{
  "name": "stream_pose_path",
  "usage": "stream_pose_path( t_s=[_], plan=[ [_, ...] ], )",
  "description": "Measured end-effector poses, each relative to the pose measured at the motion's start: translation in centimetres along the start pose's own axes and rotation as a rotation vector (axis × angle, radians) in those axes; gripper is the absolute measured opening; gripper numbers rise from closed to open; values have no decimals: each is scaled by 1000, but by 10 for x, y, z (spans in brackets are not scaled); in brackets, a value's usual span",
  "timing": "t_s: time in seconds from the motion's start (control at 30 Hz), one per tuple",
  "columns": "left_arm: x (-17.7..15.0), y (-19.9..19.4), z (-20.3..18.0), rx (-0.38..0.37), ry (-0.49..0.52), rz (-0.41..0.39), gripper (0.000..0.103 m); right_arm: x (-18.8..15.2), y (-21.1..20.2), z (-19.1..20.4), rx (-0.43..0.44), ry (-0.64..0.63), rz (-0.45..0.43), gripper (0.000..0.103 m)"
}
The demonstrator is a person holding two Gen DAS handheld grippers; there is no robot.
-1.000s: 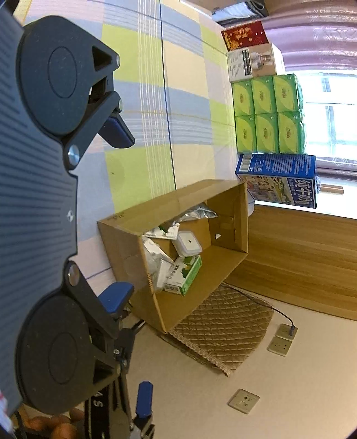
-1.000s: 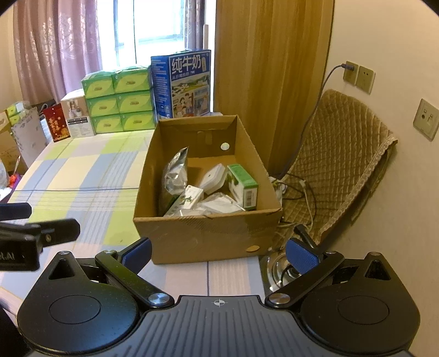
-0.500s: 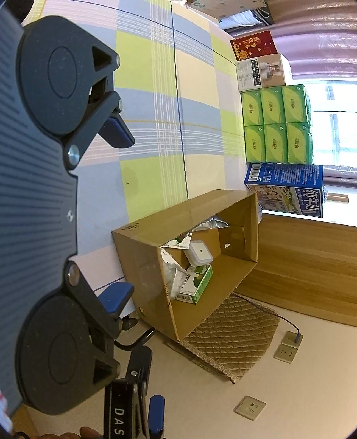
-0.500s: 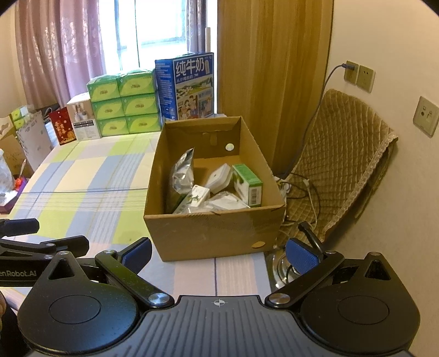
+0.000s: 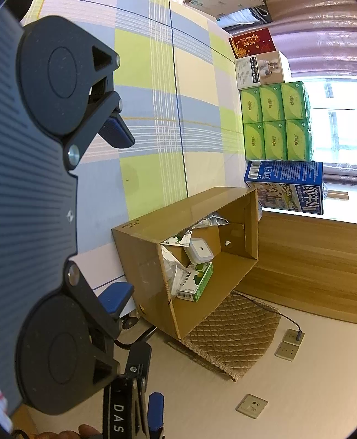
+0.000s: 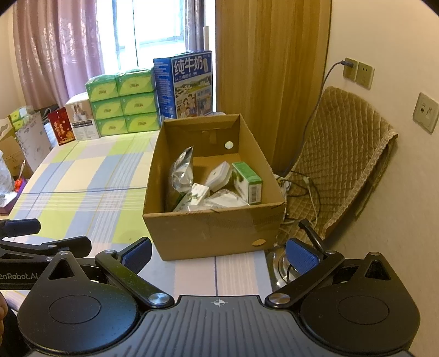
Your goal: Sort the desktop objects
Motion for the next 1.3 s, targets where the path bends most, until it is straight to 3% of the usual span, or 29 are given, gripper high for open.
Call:
stream_pose_path(
  t_s=[1.03,1.3],
  plan=[
    [6,3,-3,4,22,-1,102,2,2,-3,-6,6,1,101],
    [10,-2,-1,-12,4,-37,102,0,2,-4,-11,2,2,101]
  ],
)
Point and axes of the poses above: each gripper's, at about its wrist camera, not at the fingertips, and y roughly the way its jaws point, z to its left, x to its top, the point moved 10 cm from there along y, roughly the way its jaws point, and after that the axes turned 12 degrees about y, right-handed, at the moved point
